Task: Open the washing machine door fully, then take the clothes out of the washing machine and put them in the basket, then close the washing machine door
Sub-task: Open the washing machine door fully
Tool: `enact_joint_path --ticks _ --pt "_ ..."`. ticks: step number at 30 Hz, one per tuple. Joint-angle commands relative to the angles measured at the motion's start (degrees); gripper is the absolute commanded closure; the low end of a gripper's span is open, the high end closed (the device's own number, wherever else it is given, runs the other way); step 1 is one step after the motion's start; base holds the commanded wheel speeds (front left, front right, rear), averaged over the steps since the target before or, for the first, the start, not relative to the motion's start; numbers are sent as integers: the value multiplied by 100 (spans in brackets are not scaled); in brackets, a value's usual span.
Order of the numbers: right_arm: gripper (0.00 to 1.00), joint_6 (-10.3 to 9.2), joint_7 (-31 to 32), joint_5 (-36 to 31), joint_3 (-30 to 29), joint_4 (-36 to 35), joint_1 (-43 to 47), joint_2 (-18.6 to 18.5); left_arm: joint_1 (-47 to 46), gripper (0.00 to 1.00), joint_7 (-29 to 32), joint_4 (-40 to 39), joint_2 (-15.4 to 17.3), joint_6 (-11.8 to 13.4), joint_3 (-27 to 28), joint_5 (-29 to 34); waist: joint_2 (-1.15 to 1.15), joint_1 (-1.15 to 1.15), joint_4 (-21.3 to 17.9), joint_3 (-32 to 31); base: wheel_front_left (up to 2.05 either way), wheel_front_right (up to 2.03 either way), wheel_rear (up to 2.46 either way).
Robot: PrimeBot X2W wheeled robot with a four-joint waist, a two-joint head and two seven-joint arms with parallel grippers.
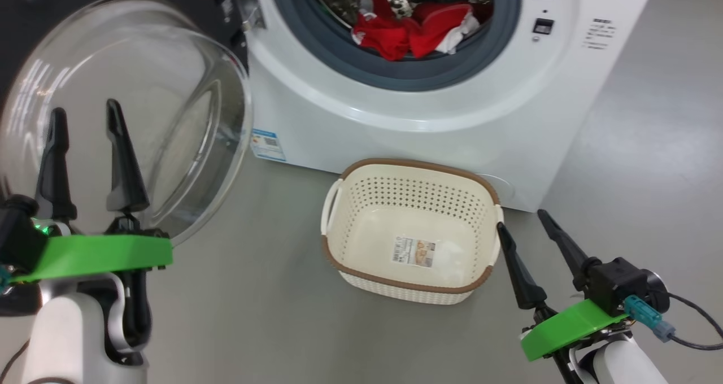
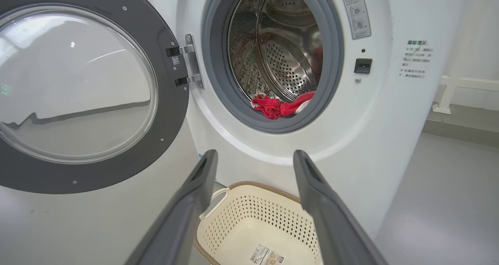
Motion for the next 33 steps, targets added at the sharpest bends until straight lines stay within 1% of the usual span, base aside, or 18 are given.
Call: enact_joint_path --ticks 1,3,4,8,11,18,25,29,33 --pt "0 37 -66 68 58 -200 -132 26 56 0 0 -248 190 -33 96 78 0 0 -313 -62 0 0 0" --pt "0 37 -66 101 -9 -253 -149 26 130 0 -3 -332 192 -129 -3 74 0 0 -452 -73 0 0 0" --pt "0 37 -66 101 -9 -253 -149 26 130 0 -3 -332 192 -129 -3 74 0 0 -452 -73 0 0 0" --pt "0 37 -67 121 -156 -322 -176 26 259 0 35 -336 187 -316 -131 -63 0 0 -700 -105 0 0 0" --pt "0 37 -67 119 -293 -368 -189 26 356 0 86 -310 188 -406 -205 -168 0 0 -875 -130 0 0 0" --pt "0 37 -67 69 -518 -487 -129 26 733 0 46 -96 313 -598 -520 -229 0 0 -1219 -218 0 0 0" --pt "0 37 -67 44 -571 -592 70 26 1232 0 -219 221 333 -618 -551 -181 0 0 -1512 -361 0 0 0" --pt "0 37 -67 -44 -579 -618 227 26 1468 0 -288 412 336 -642 -541 -211 0 0 -1655 -484 0 0 0" --pt "0 37 -67 -57 -634 -698 380 26 1680 0 -323 437 397 -666 -552 -150 0 0 -1799 -588 0 0 0"
